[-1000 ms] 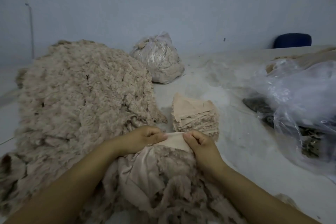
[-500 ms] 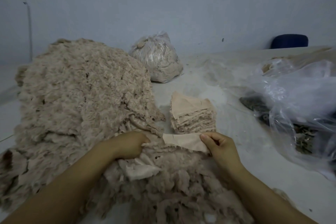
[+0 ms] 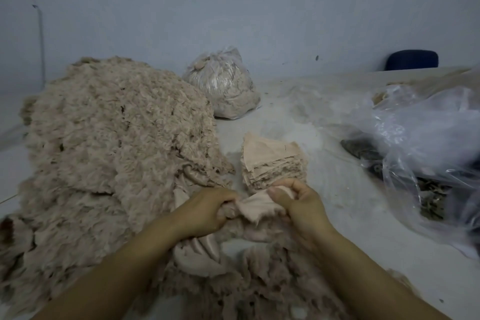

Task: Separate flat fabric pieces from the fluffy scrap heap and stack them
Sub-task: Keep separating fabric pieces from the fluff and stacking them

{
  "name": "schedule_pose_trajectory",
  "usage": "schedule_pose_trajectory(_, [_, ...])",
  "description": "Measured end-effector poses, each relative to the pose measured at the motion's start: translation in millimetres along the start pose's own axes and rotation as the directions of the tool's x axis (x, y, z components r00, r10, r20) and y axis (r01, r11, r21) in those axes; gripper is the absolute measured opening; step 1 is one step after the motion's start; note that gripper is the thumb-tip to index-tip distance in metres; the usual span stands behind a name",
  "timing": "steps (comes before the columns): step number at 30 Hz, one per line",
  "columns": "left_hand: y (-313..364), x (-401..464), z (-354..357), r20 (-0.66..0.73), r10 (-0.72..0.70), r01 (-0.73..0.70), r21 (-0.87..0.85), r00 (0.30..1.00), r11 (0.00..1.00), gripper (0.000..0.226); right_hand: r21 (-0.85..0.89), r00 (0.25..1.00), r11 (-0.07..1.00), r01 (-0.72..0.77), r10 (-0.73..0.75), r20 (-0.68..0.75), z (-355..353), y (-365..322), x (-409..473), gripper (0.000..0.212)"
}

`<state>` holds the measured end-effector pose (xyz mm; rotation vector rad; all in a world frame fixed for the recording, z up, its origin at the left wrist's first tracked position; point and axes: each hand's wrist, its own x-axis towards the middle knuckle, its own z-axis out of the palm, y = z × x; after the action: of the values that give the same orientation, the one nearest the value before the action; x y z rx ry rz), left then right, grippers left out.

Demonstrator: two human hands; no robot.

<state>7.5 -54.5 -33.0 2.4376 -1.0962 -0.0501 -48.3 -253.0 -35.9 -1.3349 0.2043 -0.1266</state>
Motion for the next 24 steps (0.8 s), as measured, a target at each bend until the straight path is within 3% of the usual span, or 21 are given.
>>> schedule_pose_trajectory(5, [-22, -7, 1, 0.097, -0.031, 0.005, 0.261, 0.995, 0.965, 0.021, -0.05, 0.997, 0.996, 0.071, -0.072, -0.018, -21, -4, 3, 0.017])
schedule_pose_trajectory(7, [-31, -11, -2, 0.182, -0.156, 0.063, 0.437, 0.971, 0.897, 0.023, -0.068, 0.996, 0.994, 0.082, -0.085, -0.038, -38, -12, 6, 0.02])
schedule_pose_trajectory(8, [-35, -14, -5, 0.239, -0.226, 0.102, 0.441, 0.944, 0.892, 0.024, -0.096, 0.996, 0.992, 0.086, -0.087, -0.005, -48, -18, 8, 0.021])
schedule_pose_trajectory(10, [-37, -13, -16, 0.367, -0.263, 0.195, 0.213, 0.892, 0.958, 0.017, -0.187, 0.988, 0.976, 0.114, -0.092, 0.126, -59, -26, 7, 0.022])
schedule_pose_trajectory(12, [-20, -6, -30, 0.377, -0.163, 0.24, -0.169, 0.912, 0.956, 0.017, -0.244, 0.966, 0.953, 0.182, -0.126, 0.228, -57, -26, 6, 0.019])
schedule_pose_trajectory(15, [11, 11, -36, 0.259, -0.21, 0.328, -0.603, 0.943, 0.727, 0.05, -0.215, 0.949, 0.943, 0.253, -0.199, 0.246, -44, -23, 5, 0.019])
schedule_pose_trajectory(17, [27, 23, -29, 0.256, -0.219, 0.336, -0.678, 0.942, 0.654, 0.067, -0.144, 0.94, 0.961, 0.234, -0.186, 0.287, -39, -24, 5, 0.025])
schedule_pose_trajectory(19, [39, 35, -23, 0.197, -0.19, 0.272, -0.63, 0.962, 0.727, 0.071, -0.101, 0.917, 0.975, 0.195, -0.145, 0.372, -32, -28, 7, 0.039])
schedule_pose_trajectory(21, [46, 48, -18, 0.081, -0.193, 0.199, -0.646, 0.978, 0.737, 0.043, -0.115, 0.926, 0.974, 0.195, -0.145, 0.348, -25, -33, 11, 0.04])
schedule_pose_trajectory(23, [52, 56, -15, -0.04, -0.268, 0.141, -0.77, 0.963, 0.622, 0.004, -0.088, 0.968, 0.987, 0.137, -0.115, 0.224, -20, -35, 14, 0.032])
schedule_pose_trajectory(24, [54, 61, -12, -0.103, -0.335, 0.112, -0.818, 0.937, 0.564, 0.012, -0.04, 0.979, 0.997, 0.073, -0.064, 0.194, -19, -33, 14, 0.039])
